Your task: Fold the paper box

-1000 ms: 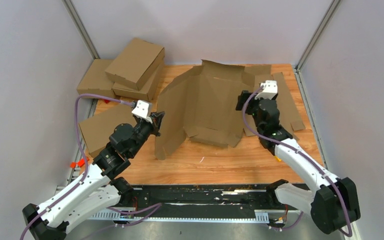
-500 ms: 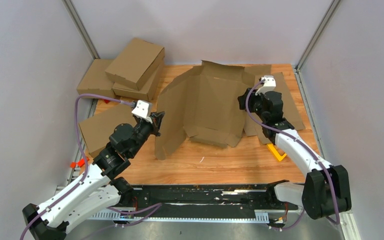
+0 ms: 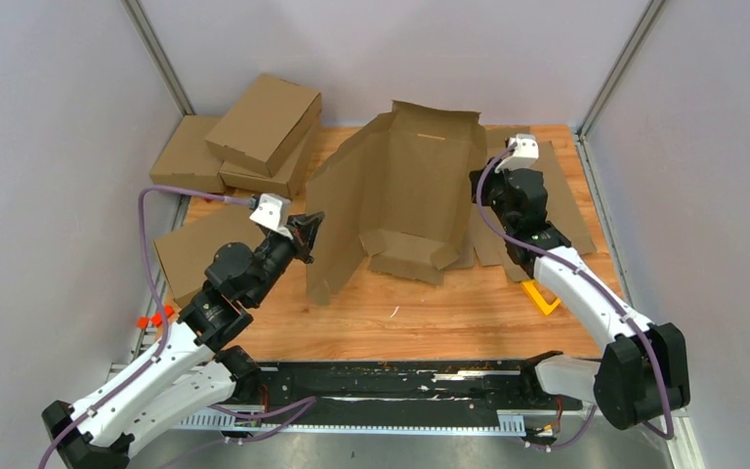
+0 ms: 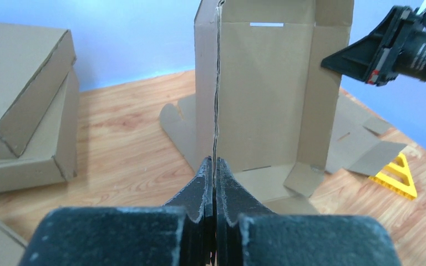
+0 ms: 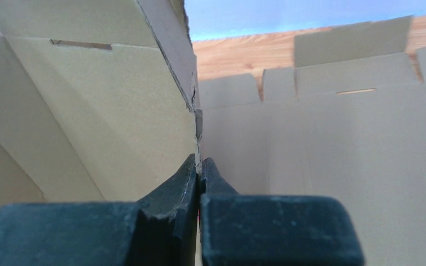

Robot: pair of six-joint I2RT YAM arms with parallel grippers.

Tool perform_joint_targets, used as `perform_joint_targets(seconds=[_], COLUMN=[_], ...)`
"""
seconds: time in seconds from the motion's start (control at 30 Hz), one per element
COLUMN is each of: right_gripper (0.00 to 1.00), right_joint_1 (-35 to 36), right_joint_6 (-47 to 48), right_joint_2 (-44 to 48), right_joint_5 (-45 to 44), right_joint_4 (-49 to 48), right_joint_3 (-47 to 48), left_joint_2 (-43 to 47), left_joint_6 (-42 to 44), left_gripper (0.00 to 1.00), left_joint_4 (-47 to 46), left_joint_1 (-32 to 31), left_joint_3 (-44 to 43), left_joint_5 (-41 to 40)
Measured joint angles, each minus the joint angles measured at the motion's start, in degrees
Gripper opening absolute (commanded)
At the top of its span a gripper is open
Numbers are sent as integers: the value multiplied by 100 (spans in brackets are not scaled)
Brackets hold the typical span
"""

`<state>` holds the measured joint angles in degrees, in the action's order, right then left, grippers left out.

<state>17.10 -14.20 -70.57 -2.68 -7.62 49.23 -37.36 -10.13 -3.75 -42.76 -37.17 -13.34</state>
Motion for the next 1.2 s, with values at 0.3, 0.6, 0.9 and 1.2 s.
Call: perform_joint_targets(seconds=[0.3,0.6,0.9,1.2], right_gripper=[0,6,36,77], right_joint_1=[1381,1906,2065,1847], right_joint_6=[-199,-485,-433,-63], right_joint_2=[420,205,498,815], right_joint_5=[-2806,-3952,-3644,-3217], right_joint_4=[-1156,-1794,-1840,-1873], right_joint_3=[-962,-1473,-1685,-2199], left_joint_2=[98,555,1200,1596], left_joint_6=[24,50,-61,-57], left_gripper=[0,0,0,0], left_joint_4=[-1685,-2428,-2562,-2389], left_joint_1=[0,0,0,0], left_joint_3=[1147,2111,2695,2835], left_joint_5=[378,509,776,876])
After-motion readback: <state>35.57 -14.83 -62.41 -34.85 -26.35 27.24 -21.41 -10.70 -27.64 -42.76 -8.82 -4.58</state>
